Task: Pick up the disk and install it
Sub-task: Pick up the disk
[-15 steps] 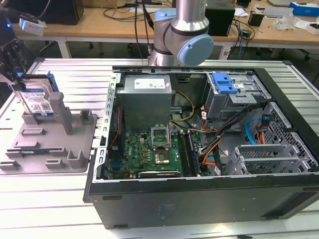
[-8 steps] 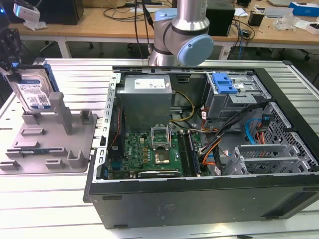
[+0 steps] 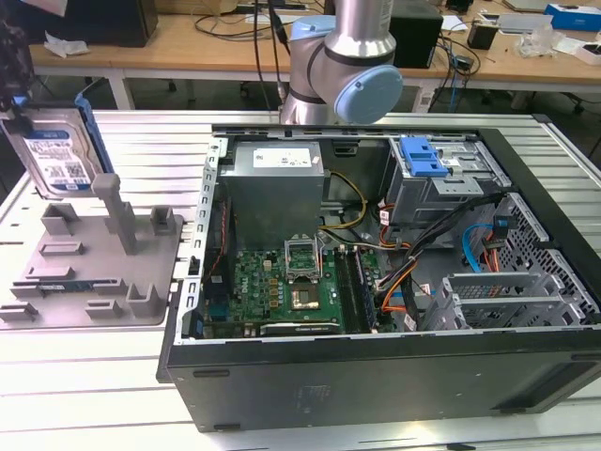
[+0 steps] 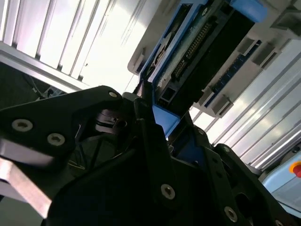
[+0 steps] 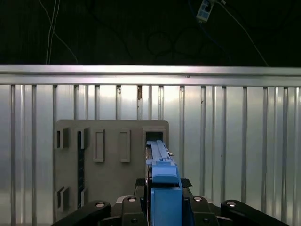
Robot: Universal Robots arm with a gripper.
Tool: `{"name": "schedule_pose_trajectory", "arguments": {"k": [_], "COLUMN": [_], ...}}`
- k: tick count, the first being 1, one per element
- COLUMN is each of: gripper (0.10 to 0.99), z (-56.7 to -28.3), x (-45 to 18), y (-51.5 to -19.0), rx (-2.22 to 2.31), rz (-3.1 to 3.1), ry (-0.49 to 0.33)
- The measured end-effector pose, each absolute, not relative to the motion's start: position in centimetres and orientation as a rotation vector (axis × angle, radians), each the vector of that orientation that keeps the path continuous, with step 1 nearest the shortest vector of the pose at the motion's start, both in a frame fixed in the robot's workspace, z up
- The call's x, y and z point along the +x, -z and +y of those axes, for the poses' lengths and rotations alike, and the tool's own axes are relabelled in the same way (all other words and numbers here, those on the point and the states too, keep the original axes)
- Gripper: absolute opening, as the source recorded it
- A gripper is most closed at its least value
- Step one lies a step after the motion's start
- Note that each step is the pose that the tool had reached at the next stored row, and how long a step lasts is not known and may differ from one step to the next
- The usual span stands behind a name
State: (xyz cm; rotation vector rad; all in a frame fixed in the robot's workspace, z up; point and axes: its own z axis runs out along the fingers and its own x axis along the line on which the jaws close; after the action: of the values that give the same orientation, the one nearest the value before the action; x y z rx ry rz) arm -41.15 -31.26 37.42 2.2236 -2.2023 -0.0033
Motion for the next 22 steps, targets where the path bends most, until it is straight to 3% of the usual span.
{"name": "schedule_pose_trajectory", "arguments": {"k": [17, 22], "gripper": [0.369, 0.369], "z": [-31.3, -31.3], "x": [-40.9, -40.9], "y": [-47.4, -48.3], "rx": [2.226, 2.227], "rz": [-2.204, -2.205], "ry": [-0.002, -0.003]}}
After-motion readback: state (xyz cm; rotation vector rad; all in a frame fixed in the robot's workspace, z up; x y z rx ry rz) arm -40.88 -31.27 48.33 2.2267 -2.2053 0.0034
